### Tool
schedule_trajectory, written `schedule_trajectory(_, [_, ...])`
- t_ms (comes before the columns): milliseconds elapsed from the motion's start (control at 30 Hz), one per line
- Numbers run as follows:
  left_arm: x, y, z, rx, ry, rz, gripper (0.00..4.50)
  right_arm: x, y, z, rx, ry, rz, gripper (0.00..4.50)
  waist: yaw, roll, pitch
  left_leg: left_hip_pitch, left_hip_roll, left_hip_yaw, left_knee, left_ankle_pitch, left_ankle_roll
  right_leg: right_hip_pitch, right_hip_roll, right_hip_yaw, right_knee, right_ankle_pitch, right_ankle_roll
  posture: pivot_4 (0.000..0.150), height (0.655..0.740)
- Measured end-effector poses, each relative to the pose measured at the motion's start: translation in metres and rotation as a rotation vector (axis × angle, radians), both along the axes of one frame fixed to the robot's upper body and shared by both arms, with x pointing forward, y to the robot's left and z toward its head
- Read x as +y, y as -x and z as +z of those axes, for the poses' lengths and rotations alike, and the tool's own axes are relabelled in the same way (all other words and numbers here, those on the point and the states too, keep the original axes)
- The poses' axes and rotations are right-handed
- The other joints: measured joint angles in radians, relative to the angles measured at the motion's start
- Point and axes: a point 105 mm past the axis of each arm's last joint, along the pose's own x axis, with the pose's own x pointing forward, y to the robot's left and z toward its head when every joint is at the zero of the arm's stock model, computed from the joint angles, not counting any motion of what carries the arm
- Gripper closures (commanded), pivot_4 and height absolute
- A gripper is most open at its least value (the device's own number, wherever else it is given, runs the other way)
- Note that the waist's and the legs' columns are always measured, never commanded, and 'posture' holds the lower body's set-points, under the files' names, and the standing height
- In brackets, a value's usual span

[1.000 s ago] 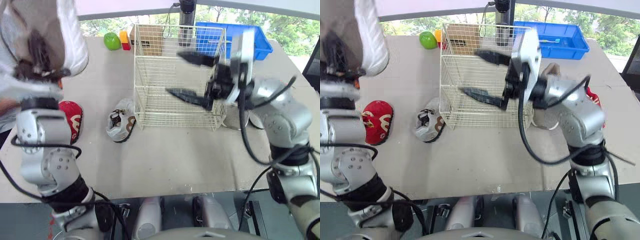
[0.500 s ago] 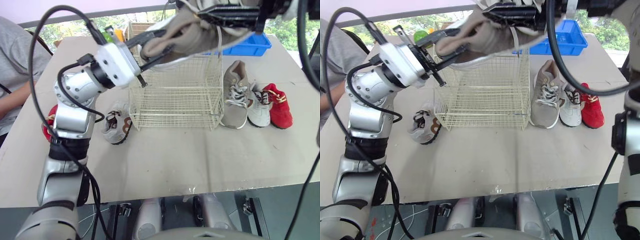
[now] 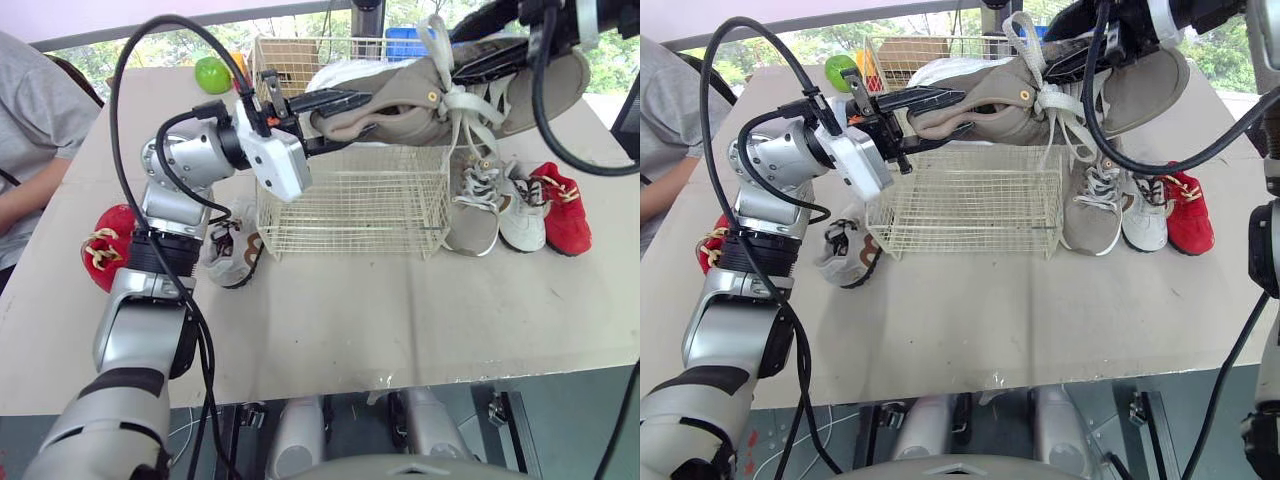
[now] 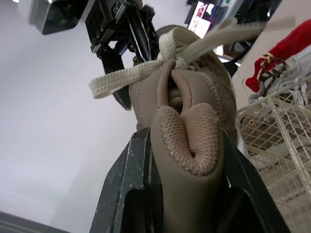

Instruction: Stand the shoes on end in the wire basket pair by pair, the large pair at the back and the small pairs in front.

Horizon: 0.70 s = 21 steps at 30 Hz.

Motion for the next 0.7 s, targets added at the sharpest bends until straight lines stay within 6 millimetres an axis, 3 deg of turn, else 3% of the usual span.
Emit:
schedule_trajectory(67, [0.0,0.001,0.0,-0.014,-0.01,-0.001,3.73,0.0,-0.001,-0.002,0.009,0.015,0.009,4.45,0.0,0.0,0.0,0.0,0.0,0.0,0.0,0.0,0.0,0.0,0.0,0.0,0.0,0.0,0.0,0.15,0.74])
schedule_trajectory(200, [0.002,0.002,0.0,-0.032,-0.025,0.002,3.73,0.001,-0.001,-0.004,0.011,0.02,0.023,4.45,0.001,0.0,0.0,0.0,0.0,0.0,0.0,0.0,0.0,0.0,0.0,0.0,0.0,0.0,0.0,0.15,0.74])
schedule_trajectory(267, [0.003,0.002,0.002,0.015,0.0,-0.003,2.75,0.0,-0.002,-0.005,0.022,-0.016,0.021,4.5,0.001,0.0,0.0,0.0,0.0,0.0,0.001,0.0,0.0,0.0,0.0,0.0,0.001,0.0,0.0,0.15,0.74])
schedule_trajectory(300, [0.004,0.001,0.006,0.081,0.057,-0.016,2.5,0.0,-0.003,-0.005,0.029,-0.051,0.011,4.5,0.001,0.0,0.0,-0.001,0.0,0.0,0.002,0.0,0.0,0.0,0.0,0.0,0.001,0.0,0.0,0.15,0.74])
schedule_trajectory(333, [0.007,0.002,0.016,0.203,0.178,-0.049,2.24,-0.003,-0.005,-0.005,0.047,-0.116,-0.011,4.5,0.001,0.0,0.0,-0.001,0.001,-0.001,0.002,0.0,0.0,0.0,0.0,-0.001,0.002,0.0,0.0,0.15,0.74])
schedule_trajectory(367, [0.019,0.001,0.033,0.42,0.399,-0.103,1.52,-0.003,-0.007,-0.008,0.084,-0.202,-0.027,4.5,-0.004,0.001,0.0,-0.002,0.001,-0.003,0.003,0.0,0.0,0.0,0.0,-0.001,0.002,0.0,0.0,0.15,0.74])
schedule_trajectory(400, [0.024,0.0,0.037,0.48,0.458,-0.117,1.42,-0.004,-0.008,-0.009,0.094,-0.224,-0.036,4.5,-0.004,0.001,0.001,-0.002,0.002,-0.005,0.004,0.0,0.0,0.0,0.0,-0.001,0.003,0.0,0.0,0.15,0.74])
schedule_trajectory(467, [0.054,0.0,0.044,0.882,0.769,-0.215,0.39,-0.005,-0.008,-0.005,0.127,-0.381,-0.087,4.5,-0.01,0.001,0.001,-0.001,0.002,-0.01,0.004,0.0,-0.001,0.0,0.0,-0.001,0.004,0.0,0.001,0.15,0.74])
schedule_trajectory(500, [0.06,0.0,0.038,0.988,0.829,-0.225,0.07,-0.006,-0.008,-0.002,0.131,-0.428,-0.104,4.5,-0.012,0.002,0.001,-0.001,0.002,-0.011,0.003,0.002,-0.003,0.0,0.0,-0.002,0.005,-0.001,0.001,0.15,0.74])
schedule_trajectory(567, [0.067,0.004,0.009,1.273,0.944,-0.198,0.07,-0.002,-0.001,0.008,0.137,-0.586,-0.125,4.5,-0.016,0.002,0.001,0.0,0.005,-0.012,0.002,0.002,-0.004,0.0,-0.001,-0.002,0.006,-0.001,0.002,0.15,0.74])
schedule_trajectory(633, [0.05,0.007,-0.028,1.513,1.011,-0.157,0.07,0.003,0.009,0.014,0.125,-0.72,-0.127,4.5,-0.007,0.002,0.001,0.0,0.004,-0.012,0.003,0.003,-0.005,0.001,-0.002,-0.003,0.007,-0.001,0.002,0.15,0.74])
schedule_trajectory(700, [0.033,0.01,-0.035,1.594,1.031,-0.165,0.07,0.012,0.017,0.009,0.105,-0.734,-0.11,4.5,0.007,0.001,0.001,-0.003,0.001,-0.013,0.008,0.003,-0.005,0.002,-0.002,-0.007,0.01,-0.001,0.002,0.15,0.74])
